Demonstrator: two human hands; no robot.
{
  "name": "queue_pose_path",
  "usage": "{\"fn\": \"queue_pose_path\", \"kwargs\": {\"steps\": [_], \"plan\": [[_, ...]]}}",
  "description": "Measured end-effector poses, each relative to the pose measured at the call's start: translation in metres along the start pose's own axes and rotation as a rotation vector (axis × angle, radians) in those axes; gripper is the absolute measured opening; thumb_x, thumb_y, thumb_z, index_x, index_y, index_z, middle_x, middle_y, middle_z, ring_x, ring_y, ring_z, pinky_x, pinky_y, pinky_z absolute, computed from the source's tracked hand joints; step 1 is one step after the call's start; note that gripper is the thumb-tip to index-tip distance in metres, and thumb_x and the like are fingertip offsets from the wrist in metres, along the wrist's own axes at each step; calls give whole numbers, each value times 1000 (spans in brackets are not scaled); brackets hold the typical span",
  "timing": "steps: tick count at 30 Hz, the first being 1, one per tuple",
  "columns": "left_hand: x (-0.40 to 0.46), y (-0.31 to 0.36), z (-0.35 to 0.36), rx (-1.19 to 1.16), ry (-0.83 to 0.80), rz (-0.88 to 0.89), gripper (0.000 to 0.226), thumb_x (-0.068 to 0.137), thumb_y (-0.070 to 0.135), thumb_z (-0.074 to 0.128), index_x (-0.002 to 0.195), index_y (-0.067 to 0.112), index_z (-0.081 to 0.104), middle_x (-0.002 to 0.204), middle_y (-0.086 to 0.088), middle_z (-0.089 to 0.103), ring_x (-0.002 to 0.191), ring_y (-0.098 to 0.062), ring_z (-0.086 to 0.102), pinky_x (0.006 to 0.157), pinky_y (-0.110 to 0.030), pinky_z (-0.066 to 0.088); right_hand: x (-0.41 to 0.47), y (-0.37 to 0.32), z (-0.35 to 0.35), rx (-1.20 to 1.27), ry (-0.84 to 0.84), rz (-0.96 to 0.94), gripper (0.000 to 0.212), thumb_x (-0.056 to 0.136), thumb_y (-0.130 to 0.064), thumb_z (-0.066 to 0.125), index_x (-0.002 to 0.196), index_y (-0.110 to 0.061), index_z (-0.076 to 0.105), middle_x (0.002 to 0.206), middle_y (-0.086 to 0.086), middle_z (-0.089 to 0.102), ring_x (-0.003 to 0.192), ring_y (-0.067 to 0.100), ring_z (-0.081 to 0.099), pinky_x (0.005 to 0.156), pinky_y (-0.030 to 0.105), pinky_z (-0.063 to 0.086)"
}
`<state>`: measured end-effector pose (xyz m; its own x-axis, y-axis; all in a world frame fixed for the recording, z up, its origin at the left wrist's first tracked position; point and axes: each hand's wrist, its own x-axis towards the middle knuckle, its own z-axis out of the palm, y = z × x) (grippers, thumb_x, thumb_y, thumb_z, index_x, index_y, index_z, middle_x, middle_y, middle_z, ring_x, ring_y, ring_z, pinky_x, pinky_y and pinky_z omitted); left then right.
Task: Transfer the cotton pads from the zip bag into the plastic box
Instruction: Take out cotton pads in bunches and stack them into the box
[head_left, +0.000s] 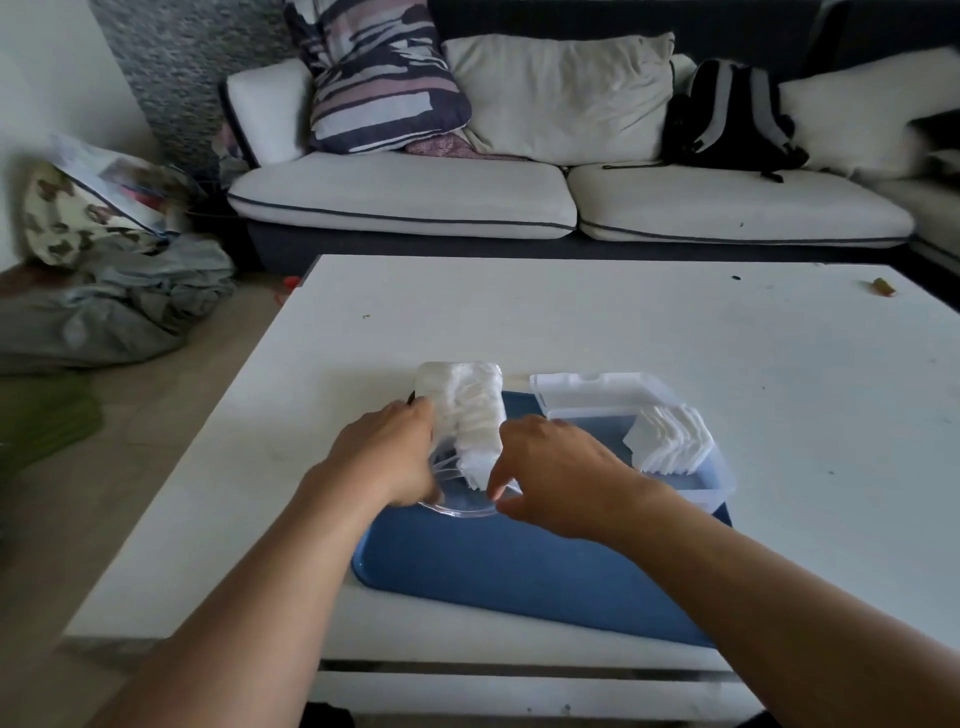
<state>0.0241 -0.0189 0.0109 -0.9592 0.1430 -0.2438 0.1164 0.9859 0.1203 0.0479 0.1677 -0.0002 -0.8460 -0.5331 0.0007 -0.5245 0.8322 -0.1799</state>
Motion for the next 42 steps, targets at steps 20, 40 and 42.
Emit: {"fn": "queue_pose_path", "kwargs": {"steps": [20, 40, 42], "plan": [[14, 2, -2, -372, 528, 155, 8, 100, 22, 51, 93, 20, 48, 99, 3, 57, 81, -23, 60, 68, -37, 52, 39, 13, 17, -96, 300, 133, 58, 85, -27, 74, 139, -28, 52, 136, 0, 48, 120, 26, 49, 89, 36, 49], [19, -6, 4, -397, 306, 99, 9, 96, 17, 53, 100, 17, 61, 100, 3, 63, 90, -24, 62, 76, -35, 52, 13, 21, -16, 620, 189, 88, 31, 66, -15, 88, 78, -28, 63, 104, -9, 71, 88, 3, 62, 83, 21, 51], [18, -6, 3, -392, 269, 93, 8, 95, 15, 54, 97, 19, 61, 97, 5, 63, 89, -24, 63, 74, -32, 51, 10, 27, -21, 852, 176, 163, 30, 68, -8, 89, 82, -18, 65, 89, -6, 70, 75, 5, 61, 74, 26, 51]]}}
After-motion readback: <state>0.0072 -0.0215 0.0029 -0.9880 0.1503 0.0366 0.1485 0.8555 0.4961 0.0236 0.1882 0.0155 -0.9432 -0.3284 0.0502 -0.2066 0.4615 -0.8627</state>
